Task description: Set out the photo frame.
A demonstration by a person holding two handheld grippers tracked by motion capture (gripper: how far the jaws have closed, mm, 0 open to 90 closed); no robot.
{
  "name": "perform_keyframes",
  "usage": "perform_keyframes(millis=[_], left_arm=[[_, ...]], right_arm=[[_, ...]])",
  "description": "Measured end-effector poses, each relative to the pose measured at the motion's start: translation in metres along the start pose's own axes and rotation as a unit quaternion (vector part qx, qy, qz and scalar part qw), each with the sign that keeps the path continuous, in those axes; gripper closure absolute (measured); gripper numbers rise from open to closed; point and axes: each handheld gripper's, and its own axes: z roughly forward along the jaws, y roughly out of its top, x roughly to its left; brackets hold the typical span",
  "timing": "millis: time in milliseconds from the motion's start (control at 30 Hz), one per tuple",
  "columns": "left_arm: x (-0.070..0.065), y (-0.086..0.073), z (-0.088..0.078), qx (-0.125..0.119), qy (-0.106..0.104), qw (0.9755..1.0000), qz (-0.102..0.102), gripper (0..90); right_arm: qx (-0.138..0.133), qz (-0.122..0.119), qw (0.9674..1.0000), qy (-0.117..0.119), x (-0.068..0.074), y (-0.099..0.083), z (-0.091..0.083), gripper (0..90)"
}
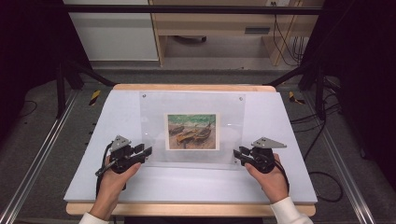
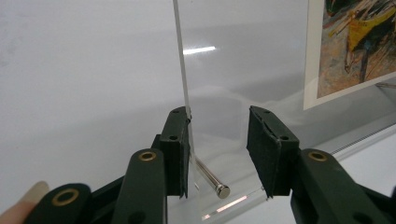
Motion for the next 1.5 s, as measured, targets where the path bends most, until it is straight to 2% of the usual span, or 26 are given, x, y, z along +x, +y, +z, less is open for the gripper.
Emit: perform_keyframes(millis=[300,467,1500], left_arm=[[0.0001,-0.0017,-0.0013,0.001,-0.002,1.0000,0.001,59.6],[0.0014,-0.0038,-0.0032,0.002,-0.009,1.0000,-0.003,60.4],[-0.0036,-0.0086,-0.0059,0.008,0.005,1.0000,0.000,62.3]], right_arm=[[0.001,-0.002,1.0000,0.000,0.0009,-0.0007,-0.0003,67.5],[0.004,-0.004,1.0000,0.001,0.0021,-0.0029,-0.0021,68.4],[0.008,-0.021,0.9997,-0.009,0.0061,-0.0036,-0.0032,67.7]])
